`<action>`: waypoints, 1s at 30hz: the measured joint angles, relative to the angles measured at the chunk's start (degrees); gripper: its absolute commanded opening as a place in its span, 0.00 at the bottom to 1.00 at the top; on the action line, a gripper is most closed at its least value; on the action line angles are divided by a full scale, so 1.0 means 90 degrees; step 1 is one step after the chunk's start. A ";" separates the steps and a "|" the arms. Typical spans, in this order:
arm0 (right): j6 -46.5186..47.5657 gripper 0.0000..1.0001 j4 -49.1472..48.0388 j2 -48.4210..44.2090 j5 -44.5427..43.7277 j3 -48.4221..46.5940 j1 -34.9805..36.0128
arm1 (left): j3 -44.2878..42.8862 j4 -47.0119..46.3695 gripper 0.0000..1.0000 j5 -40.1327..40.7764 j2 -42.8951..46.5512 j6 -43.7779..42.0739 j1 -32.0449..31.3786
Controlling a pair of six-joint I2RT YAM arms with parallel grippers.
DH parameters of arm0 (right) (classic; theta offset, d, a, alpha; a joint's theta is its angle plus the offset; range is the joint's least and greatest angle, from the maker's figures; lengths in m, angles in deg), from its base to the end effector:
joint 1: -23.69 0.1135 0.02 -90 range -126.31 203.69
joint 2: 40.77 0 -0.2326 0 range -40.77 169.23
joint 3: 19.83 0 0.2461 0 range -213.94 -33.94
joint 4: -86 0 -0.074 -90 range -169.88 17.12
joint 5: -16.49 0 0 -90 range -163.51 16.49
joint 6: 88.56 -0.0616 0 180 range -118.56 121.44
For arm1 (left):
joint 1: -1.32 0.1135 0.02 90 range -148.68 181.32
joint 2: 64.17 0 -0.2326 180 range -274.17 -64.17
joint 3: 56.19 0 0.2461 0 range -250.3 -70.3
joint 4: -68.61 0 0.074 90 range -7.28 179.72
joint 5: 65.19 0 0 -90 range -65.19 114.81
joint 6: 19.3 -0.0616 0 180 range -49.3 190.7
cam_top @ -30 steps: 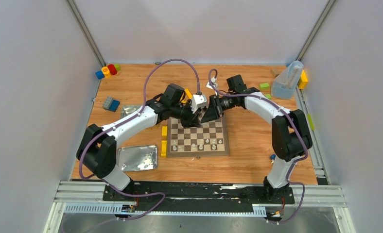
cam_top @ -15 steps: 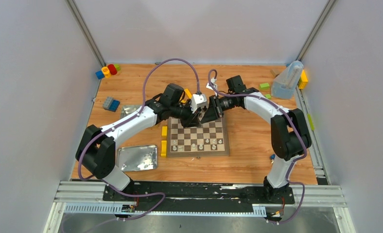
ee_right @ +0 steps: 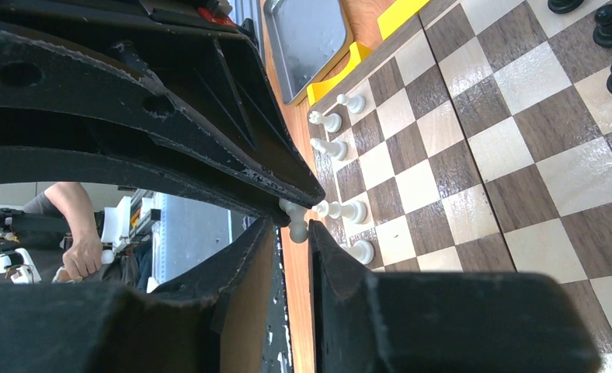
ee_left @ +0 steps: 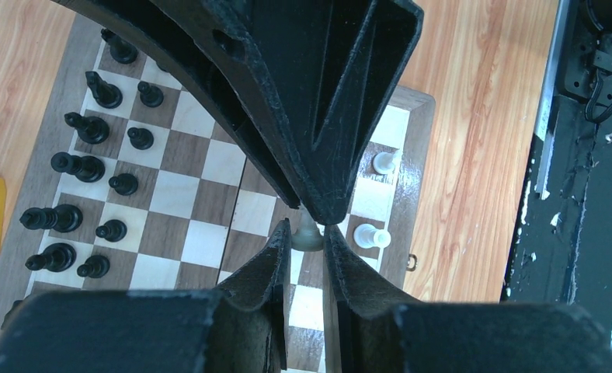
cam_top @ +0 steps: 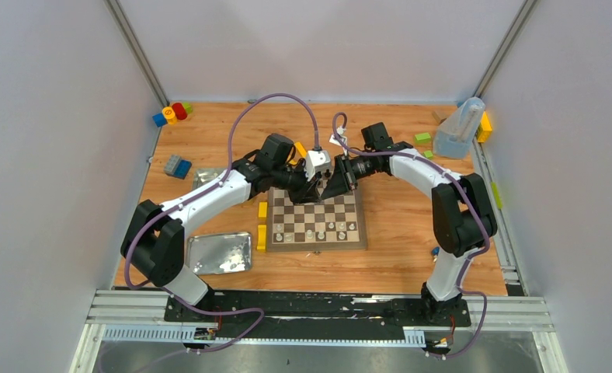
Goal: Set up the chess pieces on the board
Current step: Place the chess piece on the chessboard.
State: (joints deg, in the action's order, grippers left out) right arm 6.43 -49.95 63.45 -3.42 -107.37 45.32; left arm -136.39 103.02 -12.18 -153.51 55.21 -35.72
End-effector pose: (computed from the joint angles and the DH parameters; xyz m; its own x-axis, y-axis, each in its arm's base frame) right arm 0.3127 0.1863 0.1855 -0.7597 -0.3331 -0.5584 -0.6213 0.1186 0.7745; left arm 0.2567 -0.2402 0.2221 -0.3085 0.5001 -0.8092 0.9460 0.2504 -0.2059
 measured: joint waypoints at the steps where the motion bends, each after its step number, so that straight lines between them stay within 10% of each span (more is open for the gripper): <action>1: 0.0002 0.21 -0.0002 0.0002 0.0002 0.0000 0.0000 | 0.0000 0.0000 0.12 -0.0002 0.0000 0.0000 0.0000; 10: 0.0019 0.06 -0.0005 0.0068 0.0029 0.0000 0.0000 | 0.0000 0.0000 0.20 -0.0005 0.0000 0.0005 -0.0002; 21: 0.0206 0.00 0.0197 0.0056 -0.0423 -0.0063 0.0002 | 0.0002 0.0061 0.70 0.0187 0.0090 -0.0049 0.0063; 30: 0.0714 0.00 0.0957 -0.0355 -0.1943 -0.0425 0.0175 | 0.0000 0.0801 0.77 -0.0027 0.0967 -0.0185 0.1496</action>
State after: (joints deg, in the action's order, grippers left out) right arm 12.86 -41.34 60.26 -20.91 -111.20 46.89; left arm -136.39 110.23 -12.42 -144.81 53.55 -22.25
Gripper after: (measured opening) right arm 0.094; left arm 0.761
